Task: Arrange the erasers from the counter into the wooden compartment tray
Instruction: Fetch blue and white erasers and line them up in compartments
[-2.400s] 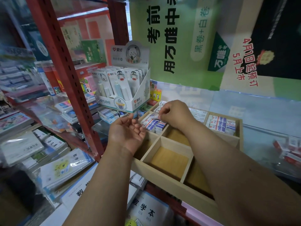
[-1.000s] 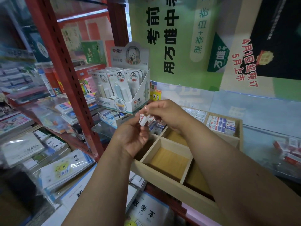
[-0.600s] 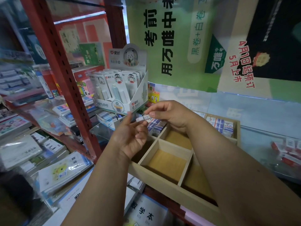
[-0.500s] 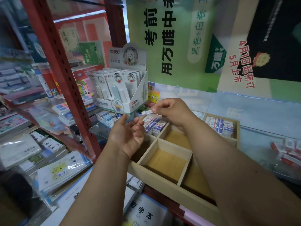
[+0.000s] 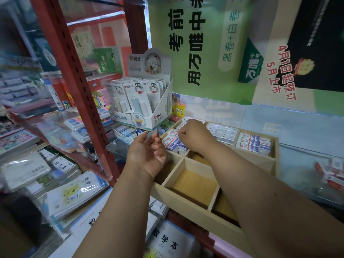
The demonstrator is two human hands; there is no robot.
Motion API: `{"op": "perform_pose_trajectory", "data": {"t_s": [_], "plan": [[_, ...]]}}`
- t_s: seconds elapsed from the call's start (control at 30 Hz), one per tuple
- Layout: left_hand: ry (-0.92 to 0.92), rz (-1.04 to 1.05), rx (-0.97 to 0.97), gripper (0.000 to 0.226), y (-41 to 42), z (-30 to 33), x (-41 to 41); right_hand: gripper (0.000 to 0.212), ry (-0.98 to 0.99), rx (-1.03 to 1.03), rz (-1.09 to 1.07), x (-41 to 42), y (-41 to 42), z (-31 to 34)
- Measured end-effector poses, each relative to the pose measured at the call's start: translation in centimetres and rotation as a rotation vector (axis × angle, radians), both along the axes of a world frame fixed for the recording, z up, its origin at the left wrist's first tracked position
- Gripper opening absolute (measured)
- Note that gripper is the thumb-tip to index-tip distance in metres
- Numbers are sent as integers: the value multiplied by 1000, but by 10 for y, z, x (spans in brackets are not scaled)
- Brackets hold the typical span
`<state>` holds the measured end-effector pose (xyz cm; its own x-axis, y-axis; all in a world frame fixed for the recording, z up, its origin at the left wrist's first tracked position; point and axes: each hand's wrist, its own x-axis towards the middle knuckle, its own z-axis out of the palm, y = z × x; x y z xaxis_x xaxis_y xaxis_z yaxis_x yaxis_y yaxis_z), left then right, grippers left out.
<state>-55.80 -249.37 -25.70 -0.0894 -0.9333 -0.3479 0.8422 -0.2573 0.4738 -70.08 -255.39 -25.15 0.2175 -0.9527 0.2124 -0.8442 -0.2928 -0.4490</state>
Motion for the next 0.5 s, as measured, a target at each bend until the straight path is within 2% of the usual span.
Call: {"op": "perform_pose_trajectory", "data": {"t_s": [0.17,0.27,0.3,0.4,0.5], "plan": [[1,-6,-20,32,3,0,0,40,75,1,-1,2,1,-2],[-18,-20,-70,30,4,0,1,28,115,-18,18,1,4,5],[-32,-28,-94,29,3,0,1,23,99,-38,37,2,5,9],[-113,-51,-163,27,4,3,1,36,-73,-137,55,7,10,29],[-198,-38,-220,23,6,4,-1,36,-166,-222,67,13,19,53]]}}
